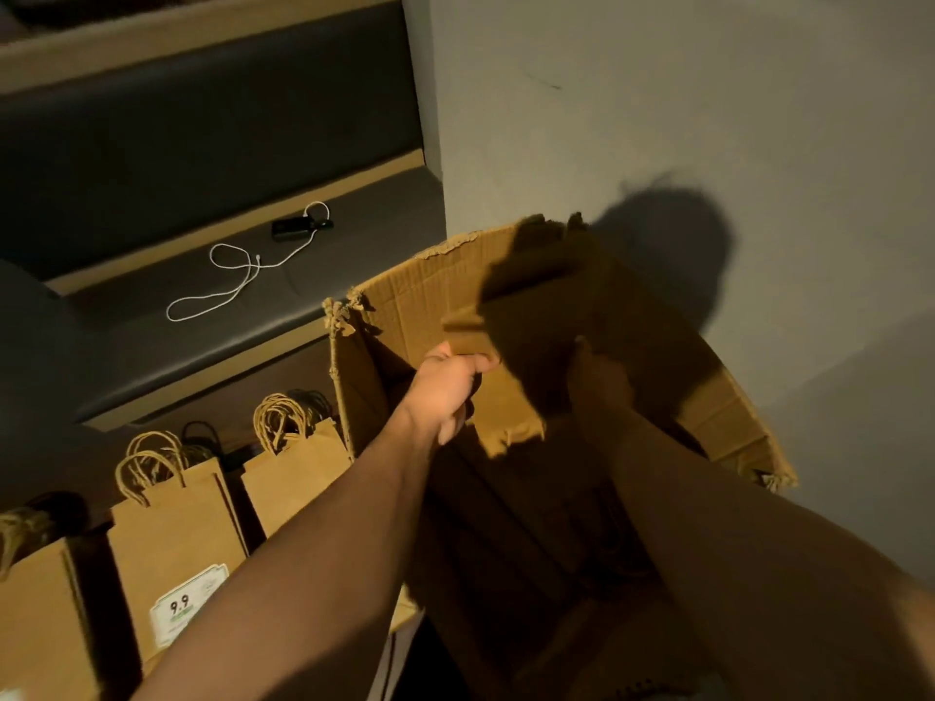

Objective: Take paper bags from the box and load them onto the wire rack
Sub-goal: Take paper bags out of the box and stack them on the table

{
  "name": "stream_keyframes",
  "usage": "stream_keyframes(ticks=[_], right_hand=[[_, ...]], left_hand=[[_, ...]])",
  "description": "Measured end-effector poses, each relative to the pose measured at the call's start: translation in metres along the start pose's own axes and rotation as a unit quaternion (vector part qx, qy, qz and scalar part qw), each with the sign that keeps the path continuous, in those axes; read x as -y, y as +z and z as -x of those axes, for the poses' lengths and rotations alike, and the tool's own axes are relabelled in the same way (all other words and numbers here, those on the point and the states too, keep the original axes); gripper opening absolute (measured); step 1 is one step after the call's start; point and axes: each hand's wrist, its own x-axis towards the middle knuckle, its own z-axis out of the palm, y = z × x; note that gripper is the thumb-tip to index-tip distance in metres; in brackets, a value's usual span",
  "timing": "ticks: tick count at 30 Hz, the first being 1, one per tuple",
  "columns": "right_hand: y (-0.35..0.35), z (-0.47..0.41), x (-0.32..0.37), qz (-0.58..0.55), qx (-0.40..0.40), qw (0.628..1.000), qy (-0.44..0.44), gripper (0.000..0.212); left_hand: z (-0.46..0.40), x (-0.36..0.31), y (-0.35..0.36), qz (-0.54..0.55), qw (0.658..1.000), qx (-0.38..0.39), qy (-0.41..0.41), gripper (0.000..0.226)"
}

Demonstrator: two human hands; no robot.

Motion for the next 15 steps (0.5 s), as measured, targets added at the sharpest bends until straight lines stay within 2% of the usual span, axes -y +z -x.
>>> stream_keyframes(ticks=[2,4,5,8,10,12,13,14,15], right_hand=[[0.001,0.018,0.01,-0.174,0.096,0.98,-0.018,0.046],[-0.002,0.039,0.021,-0.343,0.197,0.918,-0.005,0.044],[-0.005,0.046,0.026,-0.377,0.232,0.897,-0.014,0.041],[-0.02,0.077,0.052,-0.336,0.274,0.899,-0.06,0.034],[-0.02,0.094,0.069,-0.33,0.282,0.898,-0.07,0.028],[-0.008,0.108,0.076,-0.361,0.282,0.887,-0.058,0.033],[0.0,0.112,0.077,-0.376,0.294,0.877,-0.048,0.036],[0.009,0.118,0.08,-0.381,0.31,0.87,-0.044,0.037],[0.019,0.122,0.082,-0.379,0.318,0.868,-0.04,0.036]], left_hand=[[0.017,-0.017,-0.007,0.047,0.998,0.027,0.033,0.024],[0.032,-0.035,-0.016,0.087,0.993,0.071,0.035,0.023],[0.038,-0.043,-0.023,0.116,0.989,0.088,0.038,0.024],[0.05,-0.055,-0.049,0.158,0.978,0.126,0.061,0.041],[0.058,-0.06,-0.068,0.124,0.984,0.102,0.077,0.04],[0.062,-0.058,-0.097,0.182,0.976,0.078,0.091,0.048],[0.066,-0.057,-0.11,0.246,0.962,0.075,0.089,0.042],[0.072,-0.055,-0.122,0.29,0.952,0.071,0.062,0.027],[0.076,-0.052,-0.134,0.313,0.946,0.077,0.015,0.023]])
